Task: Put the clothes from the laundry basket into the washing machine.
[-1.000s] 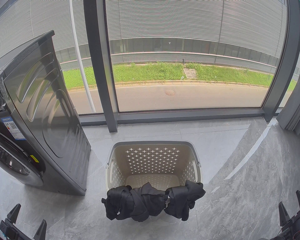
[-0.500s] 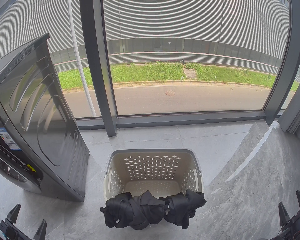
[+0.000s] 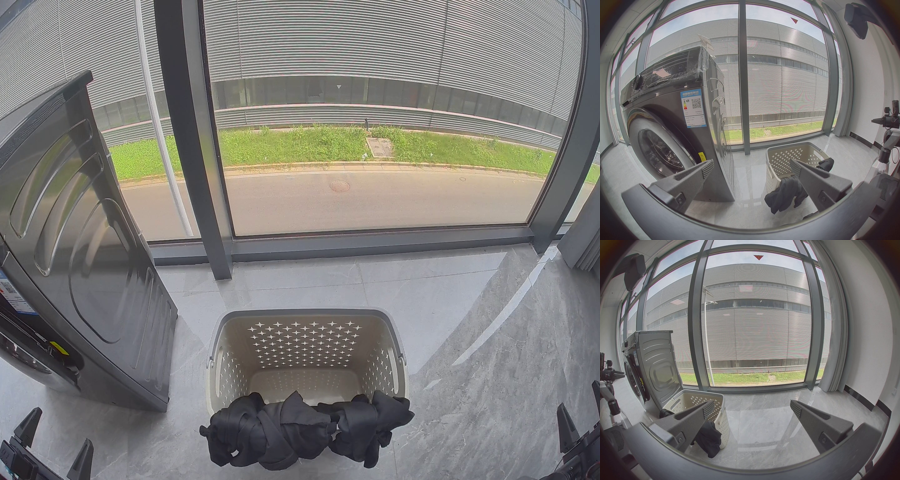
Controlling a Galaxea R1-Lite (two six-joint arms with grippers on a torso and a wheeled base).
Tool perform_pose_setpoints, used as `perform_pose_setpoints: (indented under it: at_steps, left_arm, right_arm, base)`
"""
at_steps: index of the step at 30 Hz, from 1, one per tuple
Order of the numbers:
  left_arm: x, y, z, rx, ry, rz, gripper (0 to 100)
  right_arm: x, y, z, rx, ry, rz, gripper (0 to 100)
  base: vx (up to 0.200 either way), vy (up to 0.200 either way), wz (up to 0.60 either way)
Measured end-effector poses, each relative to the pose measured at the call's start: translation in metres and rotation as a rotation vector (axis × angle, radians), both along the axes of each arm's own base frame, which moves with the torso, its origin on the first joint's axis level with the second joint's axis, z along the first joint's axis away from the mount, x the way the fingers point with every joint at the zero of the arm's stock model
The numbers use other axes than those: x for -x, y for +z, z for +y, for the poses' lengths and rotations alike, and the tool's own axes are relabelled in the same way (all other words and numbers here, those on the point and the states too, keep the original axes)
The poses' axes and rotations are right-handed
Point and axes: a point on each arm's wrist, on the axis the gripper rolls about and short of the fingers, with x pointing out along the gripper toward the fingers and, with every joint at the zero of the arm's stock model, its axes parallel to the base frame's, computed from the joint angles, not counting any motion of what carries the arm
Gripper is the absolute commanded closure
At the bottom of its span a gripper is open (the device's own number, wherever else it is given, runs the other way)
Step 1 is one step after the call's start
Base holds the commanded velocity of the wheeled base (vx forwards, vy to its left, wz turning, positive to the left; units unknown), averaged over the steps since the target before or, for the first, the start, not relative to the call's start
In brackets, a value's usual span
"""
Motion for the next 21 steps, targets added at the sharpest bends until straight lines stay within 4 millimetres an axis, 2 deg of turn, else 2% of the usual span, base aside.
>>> perform_pose_setpoints:
  at_steps: [8, 14, 21]
  left_arm:
    - [0.0000, 0.0000, 0.0000, -0.001, 0.000, 0.000, 0]
    - [0.0000, 0.0000, 0.0000, 0.002, 0.000, 0.000, 0]
    - [0.0000, 0.0000, 0.0000, -0.001, 0.000, 0.000, 0]
  right_arm:
    - [0.0000, 0.0000, 0.0000, 0.000, 0.000, 0.000, 0]
    - [0.0000, 0.0000, 0.0000, 0.000, 0.000, 0.000, 0]
    - [0.0000, 0.0000, 0.0000, 0.000, 0.000, 0.000, 0]
  base:
    - [0.000, 0.000, 0.00]
    - [0.200, 0.000, 0.00]
    - [0.000, 0.000, 0.00]
